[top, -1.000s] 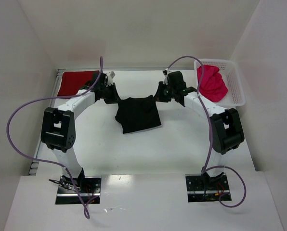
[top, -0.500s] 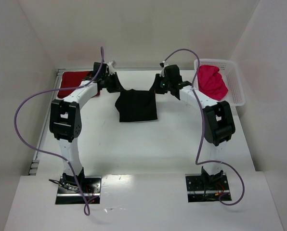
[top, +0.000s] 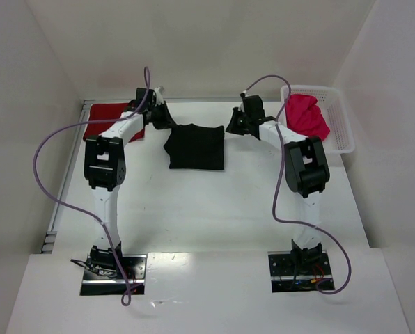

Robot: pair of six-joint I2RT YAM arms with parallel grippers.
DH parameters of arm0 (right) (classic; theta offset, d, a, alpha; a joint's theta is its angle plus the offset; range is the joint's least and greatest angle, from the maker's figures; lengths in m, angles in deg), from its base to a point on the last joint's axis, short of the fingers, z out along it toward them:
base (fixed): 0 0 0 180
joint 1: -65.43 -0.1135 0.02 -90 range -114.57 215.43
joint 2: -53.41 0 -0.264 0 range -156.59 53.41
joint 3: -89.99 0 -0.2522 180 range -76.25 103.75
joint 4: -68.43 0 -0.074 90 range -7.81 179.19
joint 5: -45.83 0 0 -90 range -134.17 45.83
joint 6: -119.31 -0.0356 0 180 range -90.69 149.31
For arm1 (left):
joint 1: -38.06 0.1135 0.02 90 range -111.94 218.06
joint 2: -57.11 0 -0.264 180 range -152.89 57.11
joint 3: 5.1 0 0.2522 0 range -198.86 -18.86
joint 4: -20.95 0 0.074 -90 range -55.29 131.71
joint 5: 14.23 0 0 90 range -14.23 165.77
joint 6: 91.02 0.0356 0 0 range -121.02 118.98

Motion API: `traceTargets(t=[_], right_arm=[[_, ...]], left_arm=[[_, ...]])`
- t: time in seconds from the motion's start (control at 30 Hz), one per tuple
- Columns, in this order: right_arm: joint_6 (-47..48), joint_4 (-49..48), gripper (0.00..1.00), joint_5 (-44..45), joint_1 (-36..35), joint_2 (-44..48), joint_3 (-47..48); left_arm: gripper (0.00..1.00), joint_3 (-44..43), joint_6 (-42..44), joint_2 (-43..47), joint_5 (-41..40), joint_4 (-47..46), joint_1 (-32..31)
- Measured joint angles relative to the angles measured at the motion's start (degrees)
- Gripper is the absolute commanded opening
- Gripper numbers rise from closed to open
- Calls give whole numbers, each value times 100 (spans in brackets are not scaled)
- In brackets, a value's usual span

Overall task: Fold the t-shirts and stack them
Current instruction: Fold the long partially folded tshirt into a neat square

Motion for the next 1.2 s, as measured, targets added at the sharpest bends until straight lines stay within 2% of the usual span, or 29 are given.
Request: traceTargets(t=[0.07, 0.13, 0.2, 0.23, 0.27, 0.33, 0.43, 0.67, 0.7, 0.8, 0.9, 0.93, 0.97, 1.0, 1.1, 1.2], right_arm=[[2, -4, 13, 52, 68, -24, 20], [2, -26, 13, 101, 129, -79, 72], [4, -28, 13, 133, 164, -146, 120], [4, -28, 15, 140, 173, -190, 181], [4, -28, 18, 140, 179, -258, 247], [4, -22, 23, 120, 179, -363, 378], [13, -26, 33, 55, 179, -435, 494], [79, -81, 36, -422, 179, -352, 492], [92, -87, 36, -546, 179, -330, 490], [175, -111, 25, -938, 179, -264, 461], [225, -214, 11, -1266, 175, -144, 225], [221, -254, 8, -1377, 175, -111, 140], [201, -282, 3, -1493, 166, -85, 68], [186, -315, 1, -1593, 157, -81, 31], [177, -337, 1, -1878, 101, -81, -2], [184, -376, 1, -2059, -20, -85, -2]], left_arm=[[8, -76, 0, -46, -7, -4, 26], [16, -122, 0, -81, -7, -9, 42], [40, -140, 4, -136, -2, -7, 55], [48, -164, 9, -177, 4, -13, 68], [61, -184, 0, -234, 7, -17, 72], [73, -271, 4, -361, 13, 15, 81], [77, -330, 11, -463, -90, 76, 103], [81, 24, 48, -26, -345, 28, 221], [81, 61, 66, 94, -330, 26, 240], [81, 289, 157, 538, -162, -76, 273], [61, 785, 232, 1093, 249, -365, 273], [51, 984, 295, 1261, 417, -498, 262], [35, 1143, 341, 1401, 581, -553, 249], [28, 1231, 382, 1473, 719, -597, 212], [16, 1329, 533, 1456, 1016, -728, 4], [15, 1644, 603, 1438, 1215, -909, -286]])
